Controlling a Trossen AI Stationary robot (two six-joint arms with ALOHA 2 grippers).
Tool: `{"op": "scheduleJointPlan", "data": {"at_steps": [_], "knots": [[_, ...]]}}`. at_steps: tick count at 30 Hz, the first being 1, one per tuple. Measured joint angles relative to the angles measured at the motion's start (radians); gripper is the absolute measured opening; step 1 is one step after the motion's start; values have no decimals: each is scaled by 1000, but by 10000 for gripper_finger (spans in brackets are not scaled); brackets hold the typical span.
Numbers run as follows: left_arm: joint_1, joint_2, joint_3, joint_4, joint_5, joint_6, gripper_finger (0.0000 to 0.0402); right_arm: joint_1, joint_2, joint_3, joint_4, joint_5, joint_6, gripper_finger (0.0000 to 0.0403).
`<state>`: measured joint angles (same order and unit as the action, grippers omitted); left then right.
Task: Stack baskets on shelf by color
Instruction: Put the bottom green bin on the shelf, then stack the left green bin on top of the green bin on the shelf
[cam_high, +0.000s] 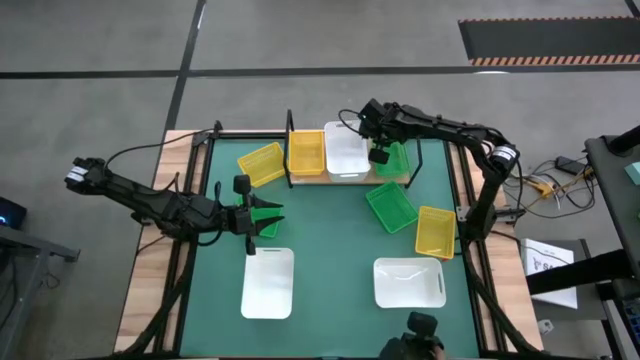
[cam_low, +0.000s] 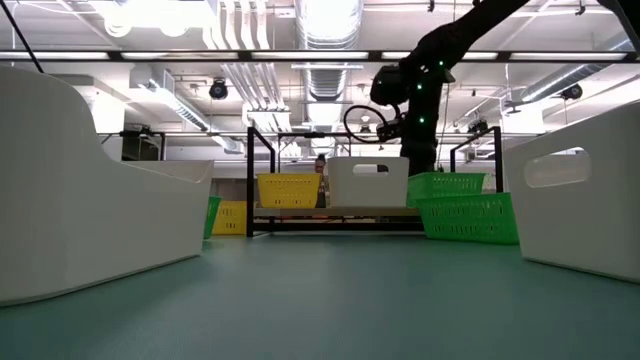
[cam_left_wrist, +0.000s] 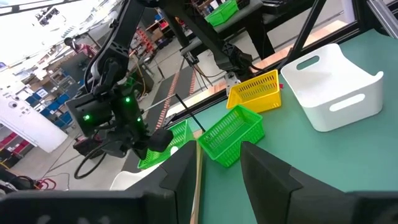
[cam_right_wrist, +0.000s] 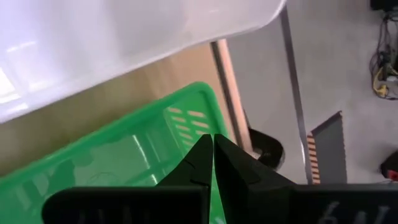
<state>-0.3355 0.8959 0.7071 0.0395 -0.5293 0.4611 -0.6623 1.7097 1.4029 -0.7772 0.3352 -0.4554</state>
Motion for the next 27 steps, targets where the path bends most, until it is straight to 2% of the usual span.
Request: {"op": "scheduleJointPlan", "data": {"at_steps": [3,9,16,19,23,27], "knots": [[0,0,0,0,0,0,109,-9,7,0,10,31,2,9],[0,0,0,-1,0,0,109,-13,1,8,0,26,10,9],[0,0,0,-1,0,0,109,-1,1,113,-87,20,53,9],[0,0,0,-1,0,0,109,23,-6,177,-183,-81,103,9],[0,3,0,1,0,8,109,97,-67,178,-216,-248,183,9],[0,3,0,4,0,26,109,241,-186,86,-184,-258,265,9]]}}
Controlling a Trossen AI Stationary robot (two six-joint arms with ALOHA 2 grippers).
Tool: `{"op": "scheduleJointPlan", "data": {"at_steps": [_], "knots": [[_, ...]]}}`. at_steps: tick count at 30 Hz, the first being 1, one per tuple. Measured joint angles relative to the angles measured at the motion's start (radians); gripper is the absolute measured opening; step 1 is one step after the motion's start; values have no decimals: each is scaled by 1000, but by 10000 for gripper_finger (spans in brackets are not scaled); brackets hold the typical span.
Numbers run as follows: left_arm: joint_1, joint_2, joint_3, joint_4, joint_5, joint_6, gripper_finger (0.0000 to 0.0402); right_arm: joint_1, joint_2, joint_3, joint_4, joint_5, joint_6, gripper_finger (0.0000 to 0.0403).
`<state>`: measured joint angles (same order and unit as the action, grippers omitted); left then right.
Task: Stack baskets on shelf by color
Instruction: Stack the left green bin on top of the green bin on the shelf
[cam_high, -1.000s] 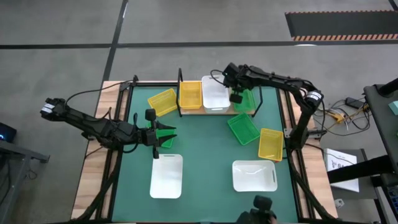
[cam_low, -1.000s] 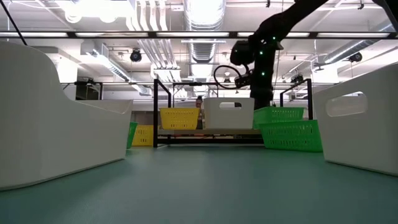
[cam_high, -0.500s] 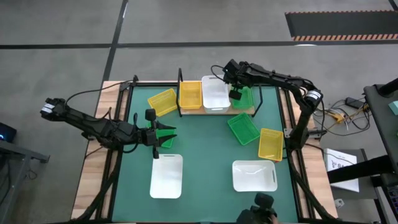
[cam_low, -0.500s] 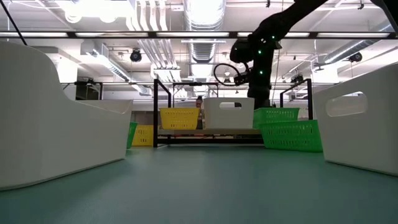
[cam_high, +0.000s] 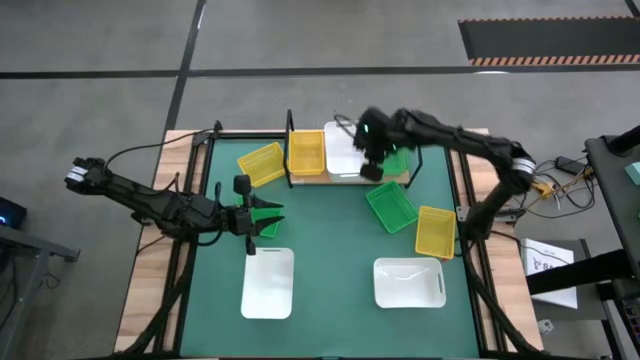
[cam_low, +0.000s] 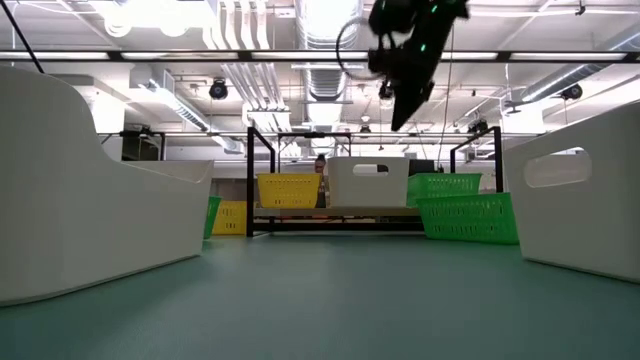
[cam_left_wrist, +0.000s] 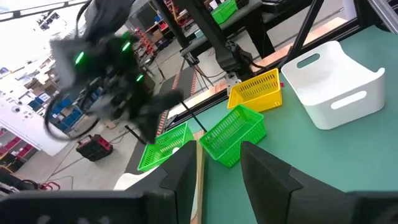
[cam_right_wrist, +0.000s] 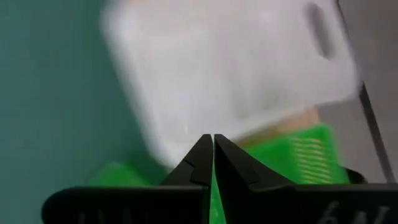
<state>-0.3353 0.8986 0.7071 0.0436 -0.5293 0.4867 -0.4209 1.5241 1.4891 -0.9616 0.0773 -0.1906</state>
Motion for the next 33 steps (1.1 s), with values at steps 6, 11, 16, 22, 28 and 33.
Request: {"op": "scheduleJointPlan", "data": {"at_steps": [6,11,16,22,28,33], "knots": [[1,0,2,0,0,2,109,288,-230,-329,343,-3,181,9],[1,0,10,8,0,-15,109,476,-365,-613,707,46,258,9],[1,3,8,48,0,-45,109,583,-429,-770,902,148,231,9],[1,24,5,57,-1,-204,109,594,-479,-842,916,187,187,9],[1,103,-3,51,-15,-352,109,591,-519,-854,916,187,119,9],[2,164,5,51,-91,-413,109,591,-530,-855,916,187,111,9]]}}
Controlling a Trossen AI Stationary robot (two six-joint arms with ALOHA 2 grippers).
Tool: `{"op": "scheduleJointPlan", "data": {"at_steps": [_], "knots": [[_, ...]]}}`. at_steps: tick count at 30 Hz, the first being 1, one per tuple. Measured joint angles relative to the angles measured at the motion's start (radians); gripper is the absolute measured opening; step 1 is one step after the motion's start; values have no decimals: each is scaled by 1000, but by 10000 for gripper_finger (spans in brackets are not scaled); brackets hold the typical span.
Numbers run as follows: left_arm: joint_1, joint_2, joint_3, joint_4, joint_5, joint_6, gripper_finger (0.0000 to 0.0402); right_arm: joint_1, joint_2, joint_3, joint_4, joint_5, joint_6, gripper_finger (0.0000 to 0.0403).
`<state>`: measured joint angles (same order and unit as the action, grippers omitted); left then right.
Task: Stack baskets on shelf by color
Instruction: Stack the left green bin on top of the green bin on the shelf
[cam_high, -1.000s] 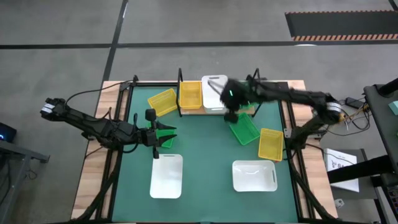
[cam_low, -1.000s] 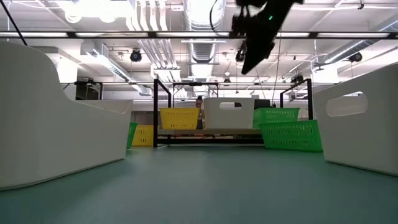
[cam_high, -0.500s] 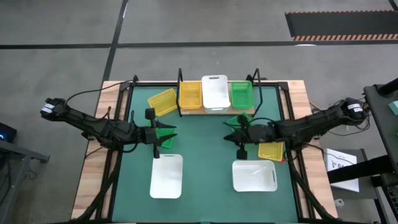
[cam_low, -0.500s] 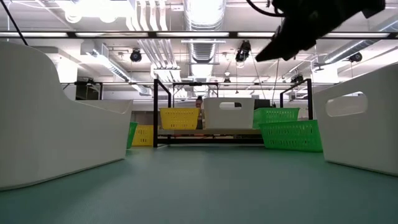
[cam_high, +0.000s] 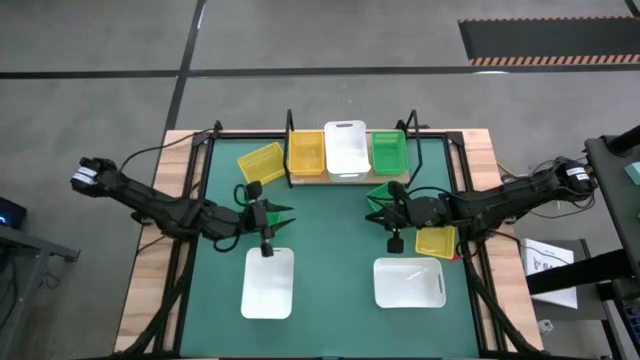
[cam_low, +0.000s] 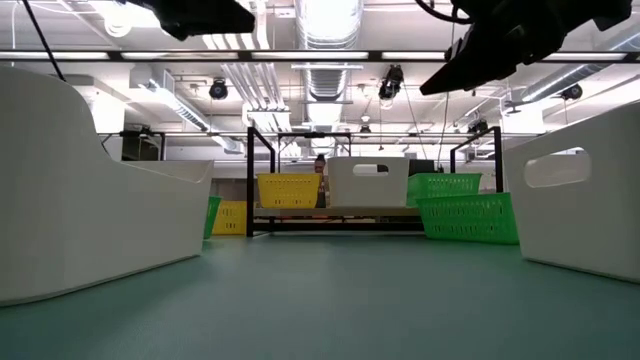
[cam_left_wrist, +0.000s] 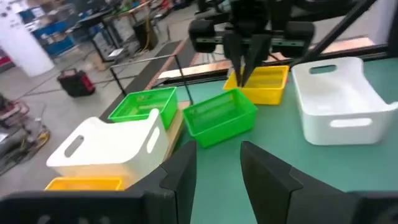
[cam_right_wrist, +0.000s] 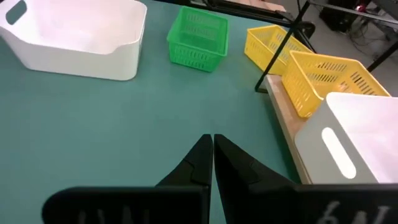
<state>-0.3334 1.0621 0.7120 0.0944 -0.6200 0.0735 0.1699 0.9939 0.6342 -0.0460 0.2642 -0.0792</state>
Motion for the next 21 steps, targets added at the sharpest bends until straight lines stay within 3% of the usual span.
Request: {"op": "scheduleJointPlan", "data": {"at_steps": [8,13,17,21], "knots": [[29,31,25,-86,-92,-225,109,0,15,0,-1,0,0,9],[99,31,94,-490,-145,-630,108,0,15,0,-1,0,31,9],[146,54,163,-863,-54,-975,108,0,15,0,-1,0,53,9],[155,96,179,-1015,20,-1082,108,0,15,0,-1,0,53,9]]}}
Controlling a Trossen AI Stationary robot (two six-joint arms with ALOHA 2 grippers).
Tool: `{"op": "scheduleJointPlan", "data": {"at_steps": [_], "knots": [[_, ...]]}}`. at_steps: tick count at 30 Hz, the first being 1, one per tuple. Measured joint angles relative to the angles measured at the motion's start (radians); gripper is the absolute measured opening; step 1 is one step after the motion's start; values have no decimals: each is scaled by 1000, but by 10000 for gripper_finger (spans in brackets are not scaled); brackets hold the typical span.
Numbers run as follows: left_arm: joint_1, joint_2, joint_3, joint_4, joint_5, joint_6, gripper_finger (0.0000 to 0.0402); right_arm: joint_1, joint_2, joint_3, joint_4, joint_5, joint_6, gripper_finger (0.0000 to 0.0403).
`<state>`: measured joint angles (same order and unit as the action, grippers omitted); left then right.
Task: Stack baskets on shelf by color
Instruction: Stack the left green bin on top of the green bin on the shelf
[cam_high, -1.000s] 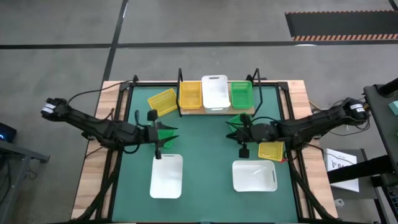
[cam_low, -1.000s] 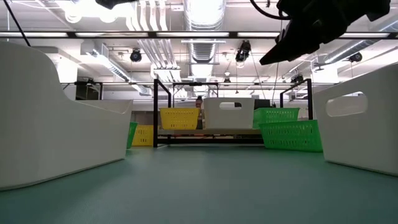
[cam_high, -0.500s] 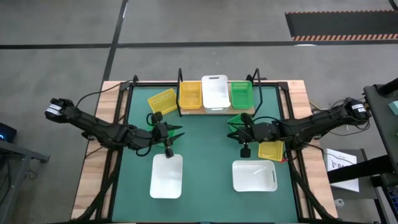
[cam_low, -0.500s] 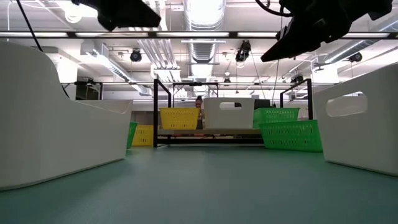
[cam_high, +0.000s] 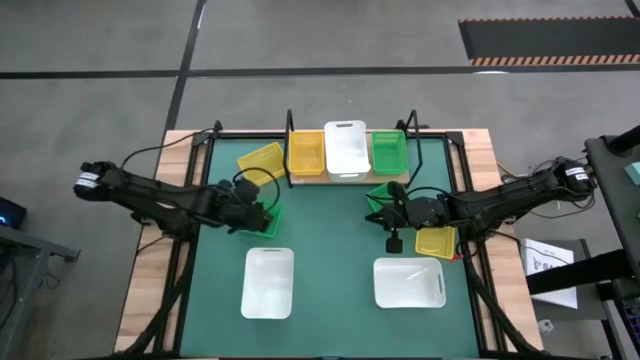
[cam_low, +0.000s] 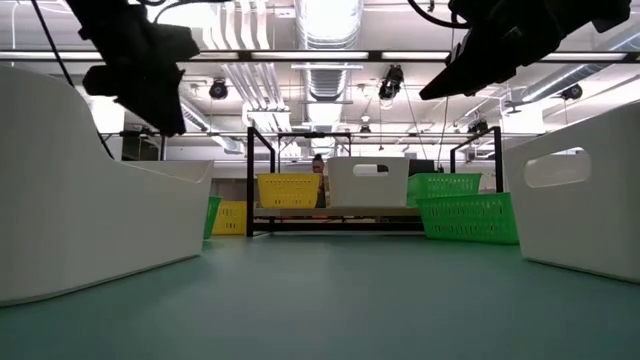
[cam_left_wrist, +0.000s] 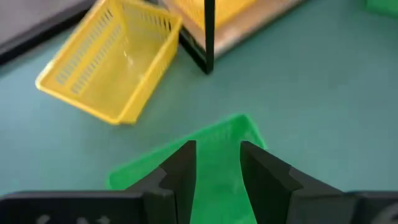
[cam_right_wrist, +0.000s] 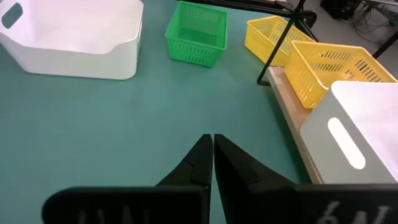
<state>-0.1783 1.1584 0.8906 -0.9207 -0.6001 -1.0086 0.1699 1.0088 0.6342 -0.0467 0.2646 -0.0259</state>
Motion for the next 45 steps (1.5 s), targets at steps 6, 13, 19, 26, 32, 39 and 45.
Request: {"op": "scheduleJointPlan", "data": {"at_steps": [6,13,19,26,32,39,45], "knots": [[1,27,-1,-5,33,-2,108,0,0,0,0,27,0,9],[4,34,1,48,81,-6,108,0,0,0,0,27,-7,9],[7,52,-22,194,103,23,108,0,0,0,0,27,-27,9],[27,178,-18,275,177,19,108,0,0,0,-1,26,-38,9],[56,292,14,285,211,20,108,0,0,0,-4,25,-46,9],[79,335,20,282,224,12,108,0,0,0,-8,25,-46,9],[95,378,16,280,225,20,108,0,1,0,-9,25,-46,9]]}}
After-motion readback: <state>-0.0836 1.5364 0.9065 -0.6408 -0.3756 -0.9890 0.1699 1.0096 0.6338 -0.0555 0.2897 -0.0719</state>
